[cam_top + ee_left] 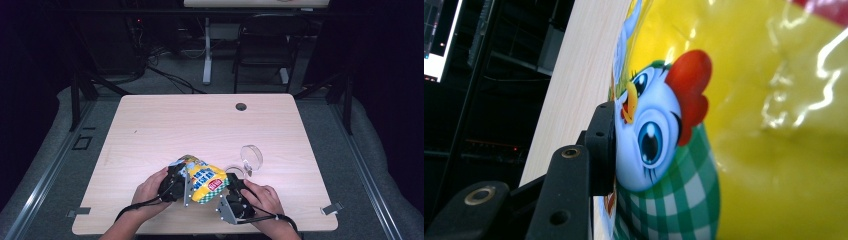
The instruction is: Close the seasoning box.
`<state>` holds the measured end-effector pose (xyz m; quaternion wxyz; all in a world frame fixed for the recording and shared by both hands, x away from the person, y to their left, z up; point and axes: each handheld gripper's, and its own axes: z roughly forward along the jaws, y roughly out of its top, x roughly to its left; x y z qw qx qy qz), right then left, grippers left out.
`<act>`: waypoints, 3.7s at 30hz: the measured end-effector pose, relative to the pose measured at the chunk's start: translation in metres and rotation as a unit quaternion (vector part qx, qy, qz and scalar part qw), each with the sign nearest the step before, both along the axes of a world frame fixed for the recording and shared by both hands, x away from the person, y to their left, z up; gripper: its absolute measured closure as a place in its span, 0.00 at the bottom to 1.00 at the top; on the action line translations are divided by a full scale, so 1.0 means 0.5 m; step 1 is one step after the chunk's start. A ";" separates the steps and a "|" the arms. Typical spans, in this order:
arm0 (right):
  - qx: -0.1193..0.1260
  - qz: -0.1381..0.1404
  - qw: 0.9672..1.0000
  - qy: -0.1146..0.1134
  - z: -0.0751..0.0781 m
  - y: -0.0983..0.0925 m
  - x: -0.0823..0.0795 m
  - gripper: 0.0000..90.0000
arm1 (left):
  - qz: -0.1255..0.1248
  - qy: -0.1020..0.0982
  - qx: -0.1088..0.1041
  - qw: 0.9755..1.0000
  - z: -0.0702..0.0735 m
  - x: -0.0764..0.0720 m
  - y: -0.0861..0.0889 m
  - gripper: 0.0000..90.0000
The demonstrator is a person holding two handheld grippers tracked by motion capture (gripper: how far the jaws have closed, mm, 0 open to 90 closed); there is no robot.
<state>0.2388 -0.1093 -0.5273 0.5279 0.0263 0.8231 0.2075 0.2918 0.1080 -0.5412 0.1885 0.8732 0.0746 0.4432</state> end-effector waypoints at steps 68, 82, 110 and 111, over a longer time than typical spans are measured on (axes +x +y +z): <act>0.072 -0.005 0.997 0.021 -0.002 -0.011 -0.001 0.79 | -0.027 -0.138 0.119 0.983 0.045 -0.010 -0.014 0.67; 0.086 -0.009 0.996 0.033 -0.002 -0.013 0.001 0.79 | -0.031 -0.163 0.131 0.978 0.046 -0.012 -0.017 0.67; 0.128 -0.014 0.990 0.056 0.007 -0.021 0.005 0.79 | -0.037 -0.185 0.164 0.968 0.070 -0.014 -0.025 0.67; 0.127 -0.015 0.990 0.058 0.007 -0.021 0.005 0.79 | -0.035 -0.182 0.164 0.969 0.069 -0.015 -0.024 0.67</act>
